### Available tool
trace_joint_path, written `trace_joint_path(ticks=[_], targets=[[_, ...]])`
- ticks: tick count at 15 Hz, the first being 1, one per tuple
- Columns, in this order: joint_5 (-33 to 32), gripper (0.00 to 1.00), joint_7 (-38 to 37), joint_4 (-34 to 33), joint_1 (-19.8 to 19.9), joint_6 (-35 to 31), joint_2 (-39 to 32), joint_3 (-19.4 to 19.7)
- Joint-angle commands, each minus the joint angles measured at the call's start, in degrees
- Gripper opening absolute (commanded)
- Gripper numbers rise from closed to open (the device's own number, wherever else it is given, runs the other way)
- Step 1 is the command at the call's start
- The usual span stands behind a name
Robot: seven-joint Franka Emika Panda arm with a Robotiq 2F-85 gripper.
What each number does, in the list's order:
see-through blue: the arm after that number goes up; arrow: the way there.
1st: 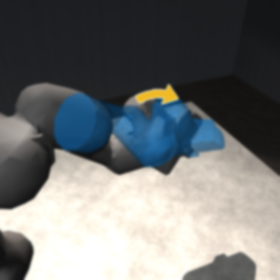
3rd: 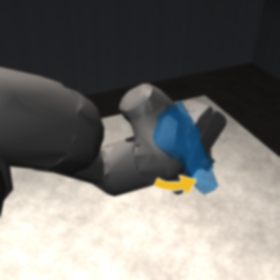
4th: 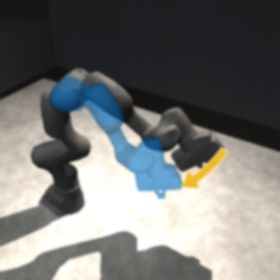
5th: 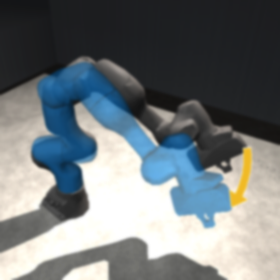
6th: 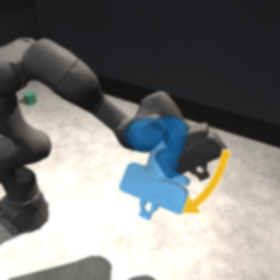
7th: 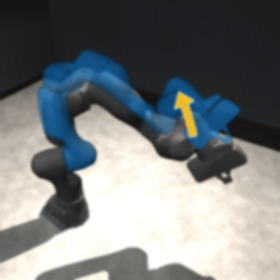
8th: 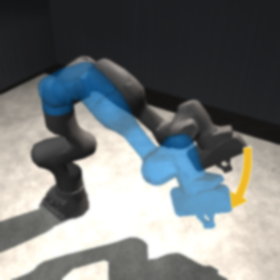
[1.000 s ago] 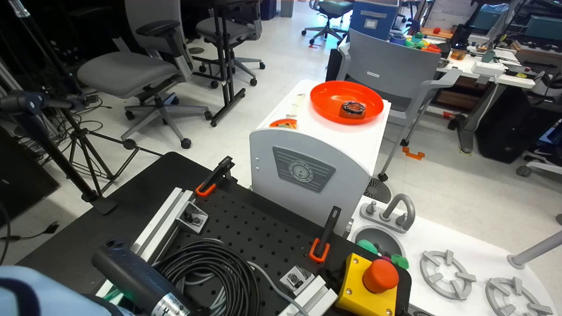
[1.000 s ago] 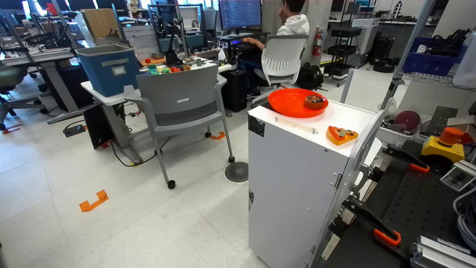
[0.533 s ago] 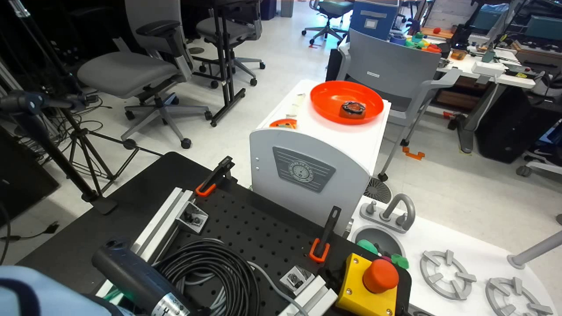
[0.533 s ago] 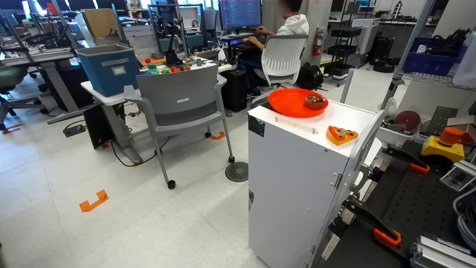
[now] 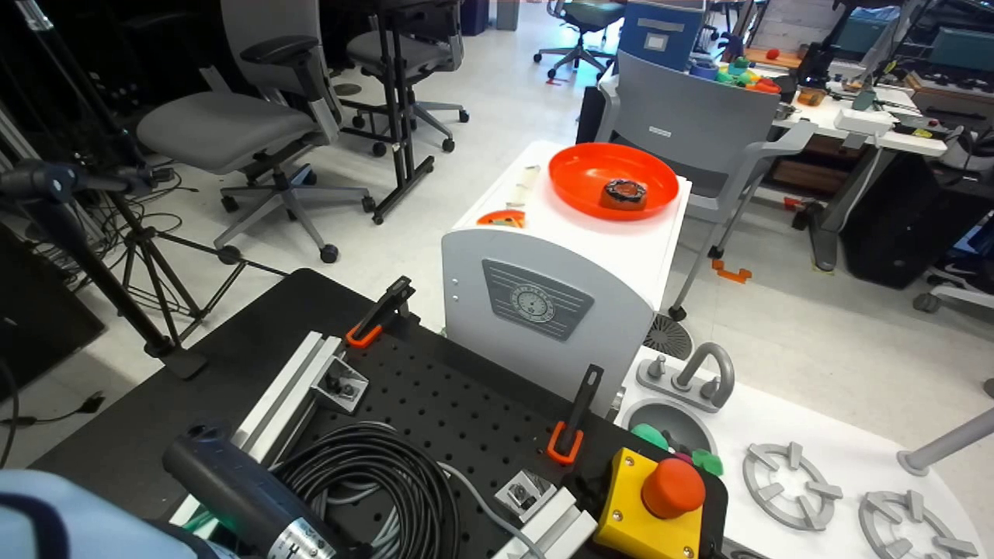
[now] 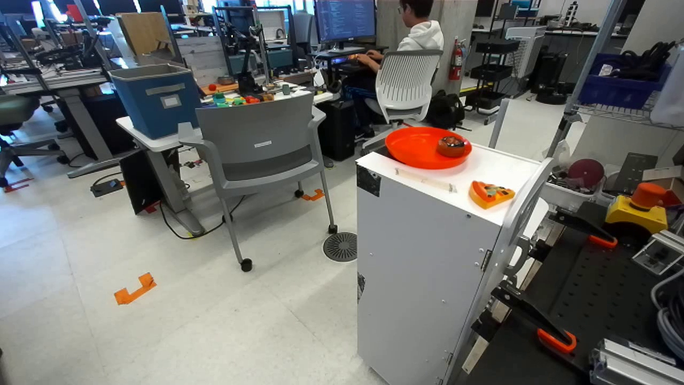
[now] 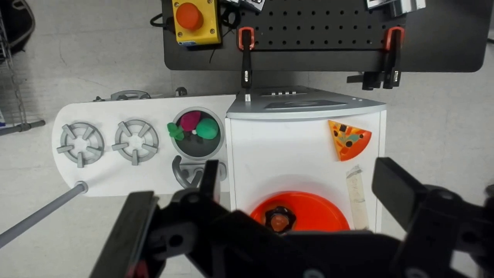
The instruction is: Remove the donut from the plate
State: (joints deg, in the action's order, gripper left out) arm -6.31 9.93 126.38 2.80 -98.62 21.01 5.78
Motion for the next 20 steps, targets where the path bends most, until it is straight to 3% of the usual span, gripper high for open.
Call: trace_joint_path(ticks=[1,5,12,18,20], targets=[[-0.19,1.0,-0.64,-3.37,0.19,0.09,-4.16,-0.26],[-0.26,1.0,-1.18,-3.24,-0.01,-3.49,-5.83,-0.71],[-1.8,1.0,1.77,-1.12,-0.31,-15.33,-6.79,-1.23],[-0.76,1.0,7.26,-1.11,-0.66,-19.37,-7.75,-0.75],[-1.07,1.0,10.45,-1.28,-0.77,-17.81,-7.81,-0.6]])
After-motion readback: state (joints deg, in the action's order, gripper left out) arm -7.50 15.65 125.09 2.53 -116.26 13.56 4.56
